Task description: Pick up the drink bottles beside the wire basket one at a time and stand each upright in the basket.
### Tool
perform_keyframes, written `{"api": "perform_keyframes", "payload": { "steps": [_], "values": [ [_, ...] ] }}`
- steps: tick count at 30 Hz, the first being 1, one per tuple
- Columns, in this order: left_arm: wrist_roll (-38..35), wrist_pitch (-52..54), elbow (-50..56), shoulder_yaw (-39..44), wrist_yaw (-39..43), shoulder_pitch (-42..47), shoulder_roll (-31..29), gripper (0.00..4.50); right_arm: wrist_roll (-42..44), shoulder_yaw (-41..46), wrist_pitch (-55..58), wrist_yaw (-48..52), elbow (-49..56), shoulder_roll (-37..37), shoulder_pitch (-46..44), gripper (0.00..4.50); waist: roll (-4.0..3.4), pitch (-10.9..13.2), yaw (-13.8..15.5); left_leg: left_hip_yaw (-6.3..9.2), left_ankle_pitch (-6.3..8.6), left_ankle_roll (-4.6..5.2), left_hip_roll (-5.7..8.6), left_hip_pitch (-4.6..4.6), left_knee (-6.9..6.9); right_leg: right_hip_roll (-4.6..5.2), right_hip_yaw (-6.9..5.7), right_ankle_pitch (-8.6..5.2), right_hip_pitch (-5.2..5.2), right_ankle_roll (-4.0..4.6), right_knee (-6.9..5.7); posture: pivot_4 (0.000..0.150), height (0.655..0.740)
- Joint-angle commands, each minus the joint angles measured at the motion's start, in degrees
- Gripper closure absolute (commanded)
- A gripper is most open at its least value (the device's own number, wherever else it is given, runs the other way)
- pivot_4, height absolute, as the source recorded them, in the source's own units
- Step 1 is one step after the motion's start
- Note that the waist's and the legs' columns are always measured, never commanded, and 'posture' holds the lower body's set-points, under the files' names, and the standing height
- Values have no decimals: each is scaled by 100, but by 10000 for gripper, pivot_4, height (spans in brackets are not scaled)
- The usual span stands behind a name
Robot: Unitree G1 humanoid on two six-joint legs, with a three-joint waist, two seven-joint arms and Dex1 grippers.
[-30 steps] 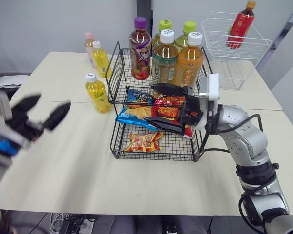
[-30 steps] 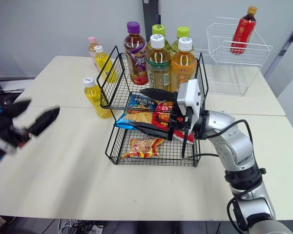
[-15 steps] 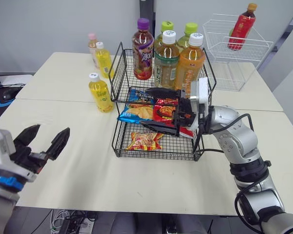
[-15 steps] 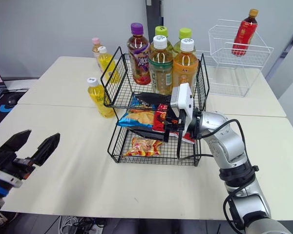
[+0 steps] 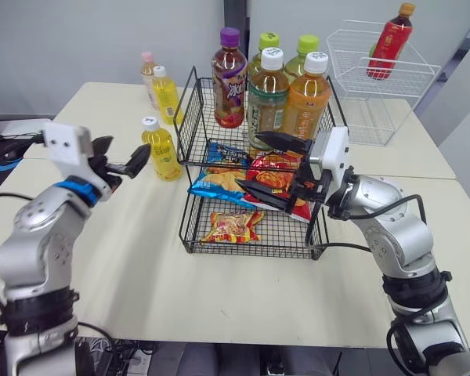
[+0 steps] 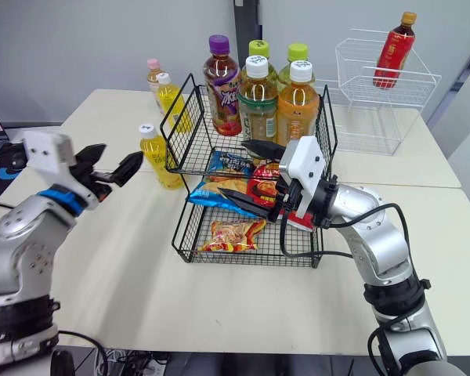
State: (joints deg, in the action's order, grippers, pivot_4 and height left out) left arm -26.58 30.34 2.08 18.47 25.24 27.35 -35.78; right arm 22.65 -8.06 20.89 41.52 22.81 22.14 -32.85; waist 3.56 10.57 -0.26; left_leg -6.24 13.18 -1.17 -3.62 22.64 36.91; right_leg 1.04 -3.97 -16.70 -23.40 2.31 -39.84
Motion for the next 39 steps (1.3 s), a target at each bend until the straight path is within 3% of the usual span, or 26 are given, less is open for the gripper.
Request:
{"api": "perform_keyframes", "payload": {
  "steps": [1,10,20,30,39],
  "values": [
    [443,-649,-901,-316,215,641,-15,153,-53,84,147,-267,414,24,20,0,0,0,7,1,-1,-1,0,2,0,0,-2,-1,-1,-1,0,1500,7400],
    [1127,-1981,-3448,-766,575,2224,271,153,-67,93,354,-530,793,28,197,0,1,0,9,0,-7,-12,2,18,5,1,-4,-1,-12,-3,1,1500,7400],
    [1571,-2721,-4819,-971,885,2924,340,153,-52,181,420,-601,900,157,230,0,1,0,-7,-2,-12,-21,1,20,5,0,-4,-1,-18,-2,1,1500,7400],
    [1742,-2971,-5258,-873,829,3016,192,30369,-63,184,389,-630,863,155,247,0,1,0,-12,-1,-12,-21,2,20,7,1,-6,-3,-17,-5,-1,1500,7400],
    [1491,-2828,-4836,-683,1099,3035,-106,31328,-36,207,300,-573,766,124,191,0,2,0,-111,-2,-13,-22,0,18,7,0,-5,-2,-18,-5,-7,1500,7400]
  ]
}}
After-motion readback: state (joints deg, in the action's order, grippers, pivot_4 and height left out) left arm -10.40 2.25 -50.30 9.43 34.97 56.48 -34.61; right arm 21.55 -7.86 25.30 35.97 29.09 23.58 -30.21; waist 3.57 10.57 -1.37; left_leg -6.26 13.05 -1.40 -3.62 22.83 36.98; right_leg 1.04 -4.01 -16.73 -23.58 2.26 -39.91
